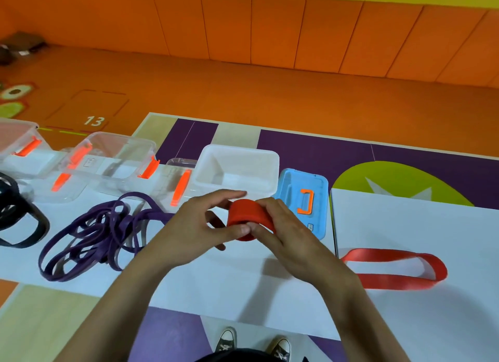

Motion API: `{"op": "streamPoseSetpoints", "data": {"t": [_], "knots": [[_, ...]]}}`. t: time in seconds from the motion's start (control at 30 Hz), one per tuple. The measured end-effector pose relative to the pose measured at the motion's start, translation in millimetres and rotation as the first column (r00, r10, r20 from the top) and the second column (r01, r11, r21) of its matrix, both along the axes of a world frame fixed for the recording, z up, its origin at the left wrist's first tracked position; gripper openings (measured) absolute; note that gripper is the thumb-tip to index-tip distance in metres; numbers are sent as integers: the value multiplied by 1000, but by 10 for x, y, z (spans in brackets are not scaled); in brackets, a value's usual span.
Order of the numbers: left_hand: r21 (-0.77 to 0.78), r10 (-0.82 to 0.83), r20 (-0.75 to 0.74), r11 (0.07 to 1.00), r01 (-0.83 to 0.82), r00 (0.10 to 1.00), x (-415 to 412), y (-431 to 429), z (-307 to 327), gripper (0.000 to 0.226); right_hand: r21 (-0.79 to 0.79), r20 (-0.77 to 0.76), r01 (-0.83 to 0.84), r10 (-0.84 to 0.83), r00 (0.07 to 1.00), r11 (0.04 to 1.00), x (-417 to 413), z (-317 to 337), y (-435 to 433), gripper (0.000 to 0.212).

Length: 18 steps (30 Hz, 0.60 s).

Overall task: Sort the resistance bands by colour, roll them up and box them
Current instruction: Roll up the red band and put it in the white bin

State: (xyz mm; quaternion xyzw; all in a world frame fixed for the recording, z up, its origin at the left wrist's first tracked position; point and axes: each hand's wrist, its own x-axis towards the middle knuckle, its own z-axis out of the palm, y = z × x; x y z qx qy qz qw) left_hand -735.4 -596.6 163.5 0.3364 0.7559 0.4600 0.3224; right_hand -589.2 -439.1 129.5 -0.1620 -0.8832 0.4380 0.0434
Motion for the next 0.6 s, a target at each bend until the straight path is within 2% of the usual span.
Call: {"op": "streamPoseSetpoints", "data": {"t": [0.1,0.27,0.33,0.5,0.6], "knots": [[4,-66,12,998,66,998,-3,-7,50,44,-22,10,-41,41,999,999,-3,22,-12,43],[36,-103,63,994,100,993,-14,-74,8,45,-246,-25,-6,0,1000,969,52,16,36,43],[99,-61,94,994,51,994,16,-60,-31,45,-306,-40,-12,0,999,952,81,21,68,41],[301,92,340,932,-201,936,98,90,-98,45,-388,-108,27,-75,991,921,40,-45,5,21],[357,99,445,892,-278,890,184,172,-197,41,-494,-166,31,-129,978,869,59,-37,-39,27]]}}
